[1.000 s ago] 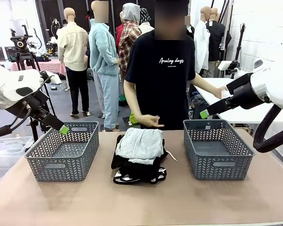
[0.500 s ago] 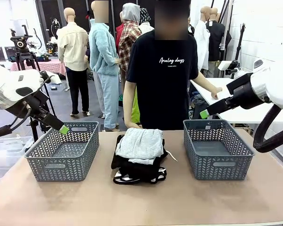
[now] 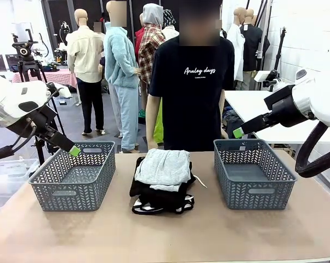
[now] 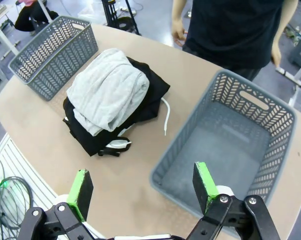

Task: Sort the tops and bottoms.
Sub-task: Lift clothes from the center of the table with your left hand.

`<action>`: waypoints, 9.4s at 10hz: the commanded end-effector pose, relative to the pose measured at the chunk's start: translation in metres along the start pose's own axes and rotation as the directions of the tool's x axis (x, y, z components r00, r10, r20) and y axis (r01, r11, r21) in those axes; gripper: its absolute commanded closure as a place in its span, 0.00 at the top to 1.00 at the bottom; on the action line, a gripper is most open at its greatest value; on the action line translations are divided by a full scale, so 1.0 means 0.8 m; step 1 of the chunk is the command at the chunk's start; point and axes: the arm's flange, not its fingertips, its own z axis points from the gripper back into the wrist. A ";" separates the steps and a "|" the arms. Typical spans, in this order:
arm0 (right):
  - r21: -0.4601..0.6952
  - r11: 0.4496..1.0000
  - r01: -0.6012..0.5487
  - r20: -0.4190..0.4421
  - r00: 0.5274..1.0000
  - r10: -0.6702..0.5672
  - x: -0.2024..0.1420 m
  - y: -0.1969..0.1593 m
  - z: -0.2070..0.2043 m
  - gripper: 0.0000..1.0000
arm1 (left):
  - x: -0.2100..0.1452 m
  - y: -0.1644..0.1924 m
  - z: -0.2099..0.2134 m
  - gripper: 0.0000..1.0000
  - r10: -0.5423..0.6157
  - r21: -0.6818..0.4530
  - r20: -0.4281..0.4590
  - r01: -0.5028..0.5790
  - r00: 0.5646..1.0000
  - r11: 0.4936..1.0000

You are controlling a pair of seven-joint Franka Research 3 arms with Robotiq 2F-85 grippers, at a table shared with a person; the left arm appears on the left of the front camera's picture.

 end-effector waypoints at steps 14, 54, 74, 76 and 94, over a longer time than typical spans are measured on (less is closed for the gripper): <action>0.018 1.000 0.012 0.008 1.000 -0.012 0.000 -0.001 -0.002 1.00 | -0.001 0.002 0.002 1.00 0.000 0.000 0.002 0.000 1.000 1.000; 0.018 1.000 0.012 0.008 1.000 -0.012 0.000 -0.001 -0.002 1.00 | 0.270 -0.126 -0.375 1.00 -0.156 -0.119 -0.241 0.131 0.958 0.984; 0.018 1.000 0.012 0.008 1.000 -0.012 0.000 -0.001 -0.002 1.00 | 0.280 -0.135 -0.329 0.00 -0.047 -0.086 -0.213 0.029 0.976 0.996; 0.018 1.000 0.012 0.008 1.000 -0.012 0.000 -0.001 -0.002 1.00 | 0.282 -0.159 -0.241 0.00 -0.103 -0.005 -0.070 0.103 0.992 0.995; 0.018 1.000 0.012 0.008 1.000 -0.012 0.000 -0.001 -0.002 1.00 | 0.272 -0.207 -0.066 0.00 -0.172 0.151 0.072 0.160 0.982 0.975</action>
